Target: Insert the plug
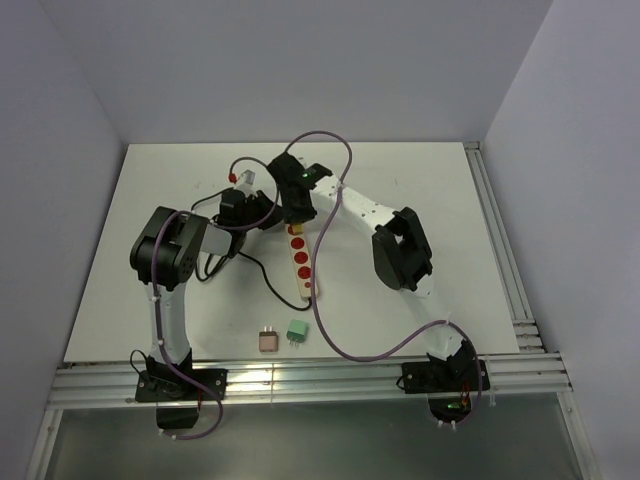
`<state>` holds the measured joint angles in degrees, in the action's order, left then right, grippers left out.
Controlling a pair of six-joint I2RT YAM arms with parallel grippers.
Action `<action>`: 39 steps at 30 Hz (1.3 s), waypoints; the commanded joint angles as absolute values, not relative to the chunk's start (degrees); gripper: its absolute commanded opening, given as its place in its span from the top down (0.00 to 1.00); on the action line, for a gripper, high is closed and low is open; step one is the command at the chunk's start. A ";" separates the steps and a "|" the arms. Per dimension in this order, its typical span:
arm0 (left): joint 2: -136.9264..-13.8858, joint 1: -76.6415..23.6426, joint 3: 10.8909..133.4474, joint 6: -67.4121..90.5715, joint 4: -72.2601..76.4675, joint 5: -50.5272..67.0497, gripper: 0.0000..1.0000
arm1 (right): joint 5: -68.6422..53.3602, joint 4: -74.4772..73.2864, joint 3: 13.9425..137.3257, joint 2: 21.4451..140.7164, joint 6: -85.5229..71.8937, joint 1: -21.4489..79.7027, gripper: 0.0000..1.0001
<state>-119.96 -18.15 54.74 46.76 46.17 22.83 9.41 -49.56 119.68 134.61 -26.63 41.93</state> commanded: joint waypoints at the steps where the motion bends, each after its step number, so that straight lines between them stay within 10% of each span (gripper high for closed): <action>1: -117.86 -27.15 50.19 49.13 35.33 41.75 0.92 | 2.72 -56.50 115.66 145.99 -26.20 42.45 1.00; 39: -121.19 -14.06 67.13 50.19 30.97 42.19 0.86 | 1.32 -51.94 108.81 142.65 -25.93 42.36 1.00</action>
<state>-119.83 -14.98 61.91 50.30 31.68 38.46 6.83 -46.92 115.55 132.51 -25.63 41.04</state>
